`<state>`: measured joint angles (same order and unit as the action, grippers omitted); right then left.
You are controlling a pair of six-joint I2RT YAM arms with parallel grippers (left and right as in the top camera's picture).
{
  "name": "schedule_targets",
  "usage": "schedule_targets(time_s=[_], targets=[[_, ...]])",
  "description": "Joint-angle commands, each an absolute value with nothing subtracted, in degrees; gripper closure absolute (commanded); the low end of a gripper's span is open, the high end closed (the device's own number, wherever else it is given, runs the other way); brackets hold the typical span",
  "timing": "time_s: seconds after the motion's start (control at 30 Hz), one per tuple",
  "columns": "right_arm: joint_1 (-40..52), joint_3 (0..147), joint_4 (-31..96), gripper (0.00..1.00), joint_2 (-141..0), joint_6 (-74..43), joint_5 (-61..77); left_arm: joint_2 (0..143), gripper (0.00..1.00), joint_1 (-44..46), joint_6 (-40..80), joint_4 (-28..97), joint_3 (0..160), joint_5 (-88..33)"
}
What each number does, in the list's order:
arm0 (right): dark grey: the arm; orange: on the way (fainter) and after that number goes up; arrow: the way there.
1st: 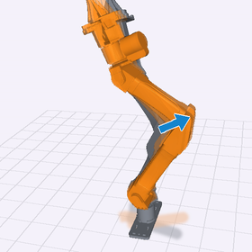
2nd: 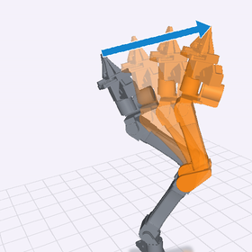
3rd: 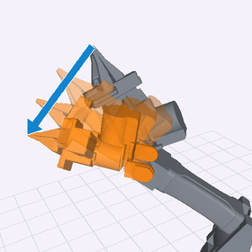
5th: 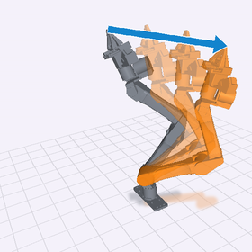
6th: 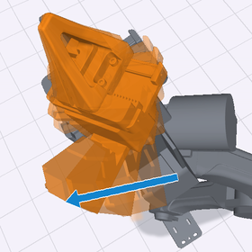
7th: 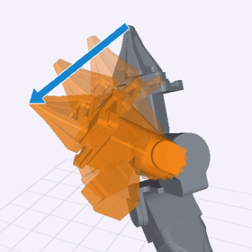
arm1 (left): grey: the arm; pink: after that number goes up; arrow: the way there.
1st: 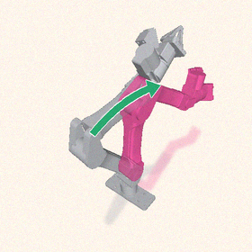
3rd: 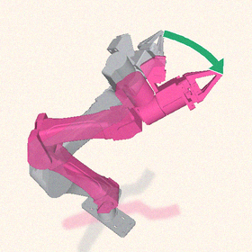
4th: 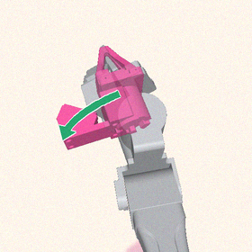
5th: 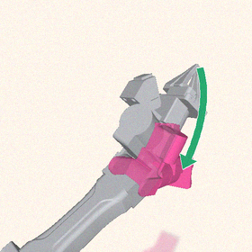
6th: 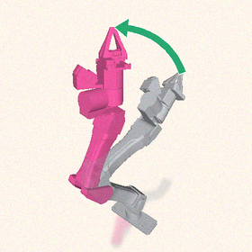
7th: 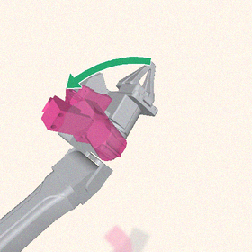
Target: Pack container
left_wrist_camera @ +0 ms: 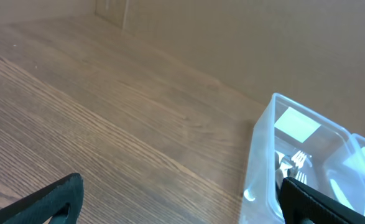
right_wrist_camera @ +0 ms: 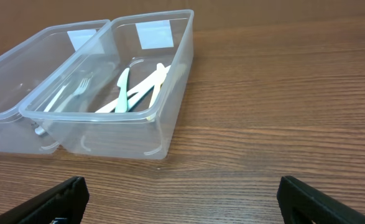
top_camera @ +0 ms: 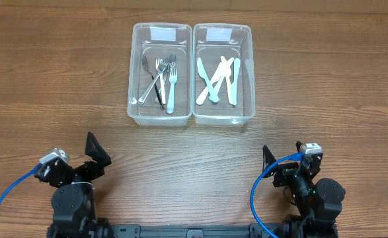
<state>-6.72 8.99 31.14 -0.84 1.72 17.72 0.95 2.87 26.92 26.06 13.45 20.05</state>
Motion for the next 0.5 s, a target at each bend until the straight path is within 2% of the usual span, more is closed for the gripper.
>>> schedule_targets(time_s=[0.0,0.47], targets=[[-6.8,8.8,30.9,0.0,-0.2,1.8,17.6,0.2,0.0,2.4,27.5,24.9,11.2,21.1],[-6.8,8.8,30.9,0.0,-0.2,1.8,17.6,0.2,0.0,1.7,28.3,21.6,6.4,21.3]])
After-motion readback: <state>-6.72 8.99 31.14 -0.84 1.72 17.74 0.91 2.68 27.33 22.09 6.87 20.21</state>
